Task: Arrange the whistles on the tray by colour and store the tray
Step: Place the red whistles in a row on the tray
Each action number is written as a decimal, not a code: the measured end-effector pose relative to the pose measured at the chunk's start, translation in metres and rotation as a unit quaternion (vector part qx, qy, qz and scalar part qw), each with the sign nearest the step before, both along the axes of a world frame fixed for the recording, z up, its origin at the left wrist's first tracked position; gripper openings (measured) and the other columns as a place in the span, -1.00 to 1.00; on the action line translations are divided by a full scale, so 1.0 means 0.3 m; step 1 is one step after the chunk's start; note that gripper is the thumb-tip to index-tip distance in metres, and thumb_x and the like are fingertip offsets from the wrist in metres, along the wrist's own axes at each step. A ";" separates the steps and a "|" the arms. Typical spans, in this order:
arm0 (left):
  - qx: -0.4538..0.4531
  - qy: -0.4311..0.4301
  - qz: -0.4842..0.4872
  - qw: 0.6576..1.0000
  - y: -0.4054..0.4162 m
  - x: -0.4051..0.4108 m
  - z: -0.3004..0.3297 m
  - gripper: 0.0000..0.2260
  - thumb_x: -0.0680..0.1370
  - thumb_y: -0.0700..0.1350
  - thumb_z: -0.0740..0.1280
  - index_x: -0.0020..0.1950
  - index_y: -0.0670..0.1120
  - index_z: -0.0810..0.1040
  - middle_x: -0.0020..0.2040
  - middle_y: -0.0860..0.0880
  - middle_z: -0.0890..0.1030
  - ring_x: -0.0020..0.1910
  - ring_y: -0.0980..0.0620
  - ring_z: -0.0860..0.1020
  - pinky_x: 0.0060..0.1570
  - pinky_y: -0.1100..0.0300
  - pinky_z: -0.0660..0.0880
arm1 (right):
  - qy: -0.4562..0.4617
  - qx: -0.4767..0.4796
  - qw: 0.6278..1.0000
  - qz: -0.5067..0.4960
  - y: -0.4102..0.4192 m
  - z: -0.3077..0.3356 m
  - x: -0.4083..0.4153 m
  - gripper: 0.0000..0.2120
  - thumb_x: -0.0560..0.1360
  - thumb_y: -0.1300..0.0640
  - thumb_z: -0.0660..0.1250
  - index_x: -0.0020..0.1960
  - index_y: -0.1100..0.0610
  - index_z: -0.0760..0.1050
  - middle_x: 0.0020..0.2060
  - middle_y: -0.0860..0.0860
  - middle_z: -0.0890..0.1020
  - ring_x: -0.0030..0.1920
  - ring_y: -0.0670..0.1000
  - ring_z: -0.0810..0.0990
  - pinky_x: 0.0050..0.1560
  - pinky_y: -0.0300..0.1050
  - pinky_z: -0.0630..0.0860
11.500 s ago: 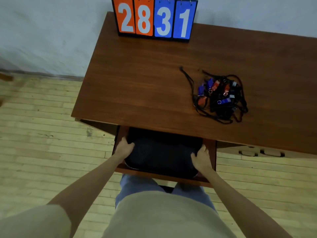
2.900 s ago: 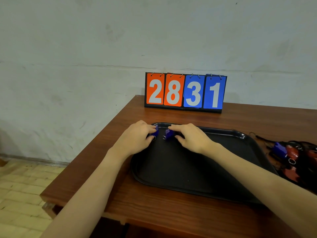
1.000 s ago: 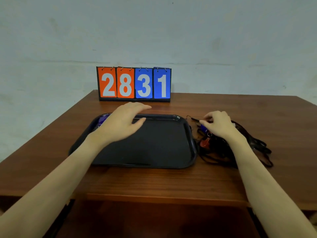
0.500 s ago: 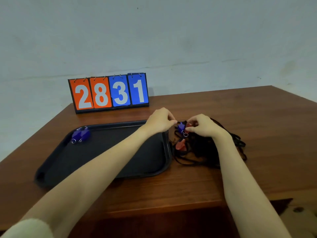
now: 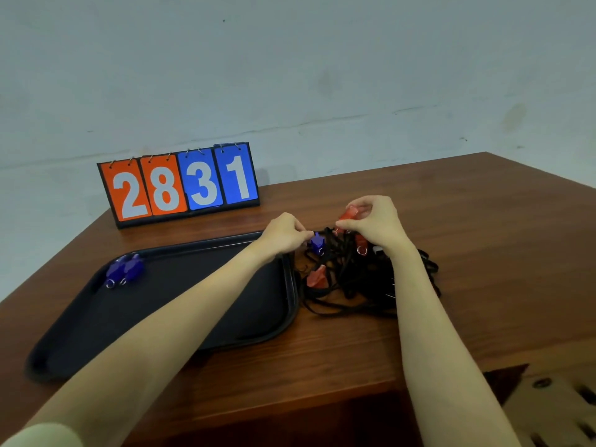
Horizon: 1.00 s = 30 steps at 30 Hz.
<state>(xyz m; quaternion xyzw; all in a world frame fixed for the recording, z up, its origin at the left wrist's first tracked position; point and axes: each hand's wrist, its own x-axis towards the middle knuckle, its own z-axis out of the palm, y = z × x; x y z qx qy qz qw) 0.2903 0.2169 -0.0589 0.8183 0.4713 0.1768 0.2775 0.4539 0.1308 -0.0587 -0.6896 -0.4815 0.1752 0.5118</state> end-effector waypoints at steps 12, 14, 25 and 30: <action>0.099 0.021 0.005 0.995 -0.044 0.025 -0.008 -0.72 0.42 -0.03 0.48 0.09 -0.11 0.66 0.00 -0.03 0.67 -0.08 0.06 0.58 -0.09 0.15 0.55 | 0.012 0.058 0.997 -0.053 0.033 -0.010 -0.003 -0.54 0.42 0.25 0.44 0.30 0.13 0.47 0.21 0.08 0.53 0.16 0.00 0.53 0.03 -0.25 0.44; 0.139 -0.027 0.015 0.990 -0.064 -0.011 -0.002 -0.68 0.43 -0.06 0.47 0.15 -0.10 0.63 0.03 -0.01 0.66 -0.07 0.11 0.58 -0.14 0.24 0.50 | -0.002 0.045 0.998 -0.036 0.042 -0.014 -0.022 -0.52 0.44 0.25 0.43 0.33 0.10 0.44 0.25 0.09 0.49 0.20 0.05 0.52 0.11 -0.18 0.48; 0.141 -0.072 0.162 0.974 -0.082 -0.549 0.001 -0.63 0.45 -0.09 0.46 0.22 -0.10 0.50 0.05 -0.02 0.62 -0.07 0.11 0.58 -0.10 0.25 0.51 | -0.028 0.043 0.987 0.155 0.038 0.055 -0.334 -0.49 0.44 0.26 0.42 0.35 0.12 0.38 0.08 -0.02 0.50 0.04 -0.04 0.54 -0.04 -0.30 0.47; 0.198 0.094 0.234 0.947 -0.084 -0.734 -0.023 -0.65 0.46 0.04 0.44 0.20 -0.05 0.57 0.07 -0.02 0.62 0.02 0.05 0.57 0.02 0.11 0.54 | -0.058 0.038 0.976 0.207 0.067 0.121 -0.502 -0.49 0.45 0.22 0.43 0.34 0.11 0.34 0.03 -0.05 0.48 -0.07 -0.12 0.52 -0.11 -0.33 0.50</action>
